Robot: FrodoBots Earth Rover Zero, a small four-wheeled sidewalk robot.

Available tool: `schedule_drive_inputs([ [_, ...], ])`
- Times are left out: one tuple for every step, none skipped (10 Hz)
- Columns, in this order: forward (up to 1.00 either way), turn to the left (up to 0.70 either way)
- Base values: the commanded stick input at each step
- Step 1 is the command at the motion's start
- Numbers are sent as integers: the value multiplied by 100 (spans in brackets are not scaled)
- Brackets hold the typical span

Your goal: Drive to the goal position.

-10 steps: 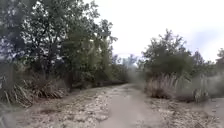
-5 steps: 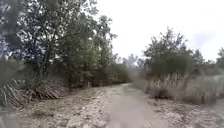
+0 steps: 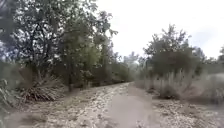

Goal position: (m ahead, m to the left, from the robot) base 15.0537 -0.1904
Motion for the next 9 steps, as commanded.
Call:
schedule_drive_inputs([
  [45,0],
  [45,0],
  [45,0],
  [45,0],
  [45,0],
  [45,0],
  [45,0],
  [45,0],
  [45,0],
])
